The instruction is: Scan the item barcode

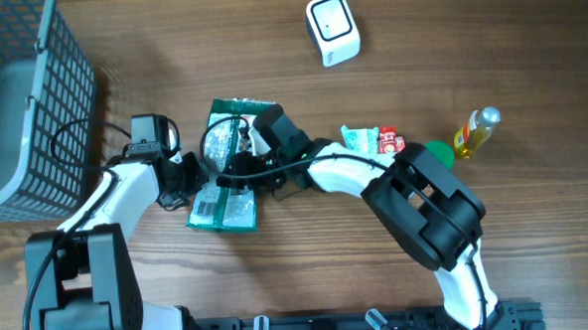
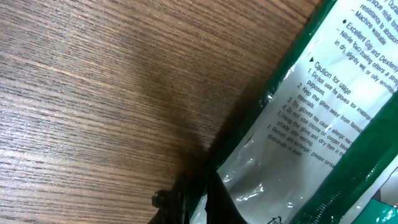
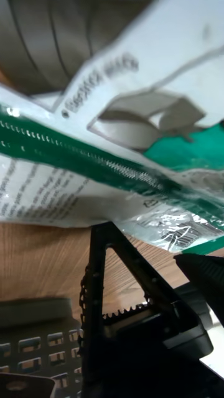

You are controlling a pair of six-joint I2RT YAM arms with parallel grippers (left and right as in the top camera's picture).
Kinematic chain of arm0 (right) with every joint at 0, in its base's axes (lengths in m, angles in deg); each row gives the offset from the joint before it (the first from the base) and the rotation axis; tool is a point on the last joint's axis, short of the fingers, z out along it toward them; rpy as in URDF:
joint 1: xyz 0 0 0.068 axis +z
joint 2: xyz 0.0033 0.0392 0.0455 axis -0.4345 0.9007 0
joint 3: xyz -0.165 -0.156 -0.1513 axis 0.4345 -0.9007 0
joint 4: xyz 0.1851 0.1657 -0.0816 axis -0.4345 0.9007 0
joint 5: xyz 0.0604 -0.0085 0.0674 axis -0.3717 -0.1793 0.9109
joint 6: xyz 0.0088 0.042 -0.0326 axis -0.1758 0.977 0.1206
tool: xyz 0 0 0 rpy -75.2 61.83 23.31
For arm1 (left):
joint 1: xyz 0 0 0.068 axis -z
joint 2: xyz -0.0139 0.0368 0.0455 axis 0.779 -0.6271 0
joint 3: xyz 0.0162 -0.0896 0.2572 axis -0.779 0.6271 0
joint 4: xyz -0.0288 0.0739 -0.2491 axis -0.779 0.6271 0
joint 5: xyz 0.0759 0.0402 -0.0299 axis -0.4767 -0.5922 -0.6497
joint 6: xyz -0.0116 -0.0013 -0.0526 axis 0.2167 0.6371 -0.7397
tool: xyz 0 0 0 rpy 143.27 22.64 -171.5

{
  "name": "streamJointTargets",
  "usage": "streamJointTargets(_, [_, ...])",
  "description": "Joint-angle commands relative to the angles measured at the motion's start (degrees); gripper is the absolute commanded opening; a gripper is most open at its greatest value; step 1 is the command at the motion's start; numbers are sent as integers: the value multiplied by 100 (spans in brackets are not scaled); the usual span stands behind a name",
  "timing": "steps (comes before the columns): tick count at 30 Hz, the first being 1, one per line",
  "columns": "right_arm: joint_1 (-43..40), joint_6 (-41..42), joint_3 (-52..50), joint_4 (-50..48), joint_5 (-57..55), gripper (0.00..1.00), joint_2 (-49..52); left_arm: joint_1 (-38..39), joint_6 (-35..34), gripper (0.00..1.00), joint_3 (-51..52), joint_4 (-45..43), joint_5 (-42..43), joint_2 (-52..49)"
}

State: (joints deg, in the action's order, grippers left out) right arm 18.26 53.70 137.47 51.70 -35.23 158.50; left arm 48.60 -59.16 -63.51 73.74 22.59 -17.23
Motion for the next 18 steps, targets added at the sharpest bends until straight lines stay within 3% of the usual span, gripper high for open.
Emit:
streamJointTargets(1, [76,28,-125,33,-461,36,262,48,81,4,243,26,-79,-341])
streamJointTargets(2, [76,-127,-125,46,-452,22,262,48,101,4,240,24,-81,-332])
streamJointTargets(5, [74,-164,-125,203,-455,15,262,-22,94,4,83,42,-105,-149])
streamJointTargets(7, [63,-177,-125,201,-455,4,262,-111,94,4,-101,17,-105,118])
streamJointTargets(10, [55,-271,-125,192,-490,4,262,-151,96,5,-256,-66,-151,562])
streamJointTargets(11, [55,-468,-125,184,-496,7,262,-153,94,5,-271,-87,-219,748])
streamJointTargets(12, [42,-649,-125,179,-496,33,262,-153,94,4,-271,-90,-341,942])
streamJointTargets(13, [37,-645,-125,177,-496,41,262,-151,94,4,-271,-74,-376,1078])
streamJointTargets(18, [15,-610,-122,155,-472,45,262,-140,72,4,-238,675,221,1110])
